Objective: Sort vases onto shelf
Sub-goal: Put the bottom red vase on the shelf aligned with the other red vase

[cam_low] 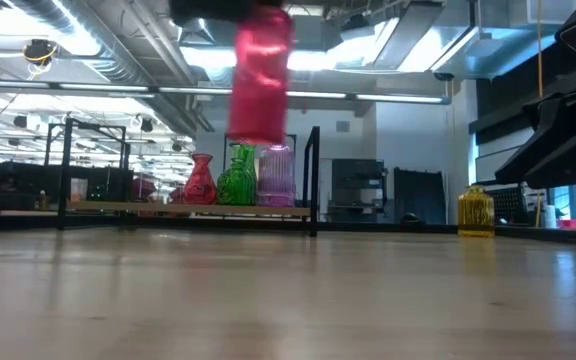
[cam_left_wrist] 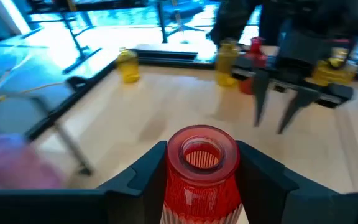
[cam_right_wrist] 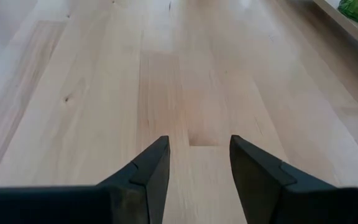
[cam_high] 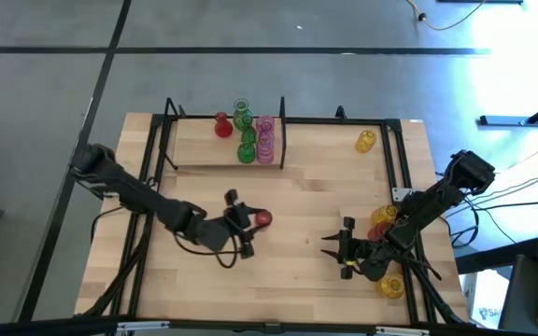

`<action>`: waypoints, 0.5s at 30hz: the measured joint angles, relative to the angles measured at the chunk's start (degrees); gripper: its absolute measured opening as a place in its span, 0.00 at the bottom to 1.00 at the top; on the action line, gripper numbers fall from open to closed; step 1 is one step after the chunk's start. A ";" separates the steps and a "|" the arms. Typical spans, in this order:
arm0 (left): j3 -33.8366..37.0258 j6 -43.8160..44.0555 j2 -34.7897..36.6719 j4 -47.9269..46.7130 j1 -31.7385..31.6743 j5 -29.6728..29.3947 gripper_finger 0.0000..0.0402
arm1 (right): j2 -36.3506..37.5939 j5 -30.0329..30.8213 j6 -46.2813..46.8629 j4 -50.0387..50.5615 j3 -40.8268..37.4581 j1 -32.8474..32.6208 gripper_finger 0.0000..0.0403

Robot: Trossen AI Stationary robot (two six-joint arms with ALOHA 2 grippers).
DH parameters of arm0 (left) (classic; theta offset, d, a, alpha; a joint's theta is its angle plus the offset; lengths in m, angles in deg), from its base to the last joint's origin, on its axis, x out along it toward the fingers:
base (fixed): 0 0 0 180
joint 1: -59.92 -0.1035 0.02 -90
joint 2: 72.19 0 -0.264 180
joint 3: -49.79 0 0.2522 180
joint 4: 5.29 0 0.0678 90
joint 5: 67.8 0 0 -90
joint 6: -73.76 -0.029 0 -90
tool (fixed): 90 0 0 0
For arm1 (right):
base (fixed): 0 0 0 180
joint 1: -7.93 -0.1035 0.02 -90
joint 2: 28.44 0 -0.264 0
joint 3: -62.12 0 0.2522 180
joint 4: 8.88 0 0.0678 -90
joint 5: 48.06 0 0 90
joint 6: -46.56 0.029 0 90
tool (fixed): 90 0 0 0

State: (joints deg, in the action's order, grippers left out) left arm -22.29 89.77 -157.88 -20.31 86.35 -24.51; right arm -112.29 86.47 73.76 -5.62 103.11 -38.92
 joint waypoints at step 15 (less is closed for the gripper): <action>0.00 22.63 13.28 -35.73 0.15 -19.40 0.39 | 0.00 0.02 -0.02 0.04 0.00 0.00 0.38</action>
State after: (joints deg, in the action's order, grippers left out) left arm -22.29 112.41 -144.60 -56.04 86.50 -43.91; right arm -112.29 86.49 73.74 -5.58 103.11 -38.92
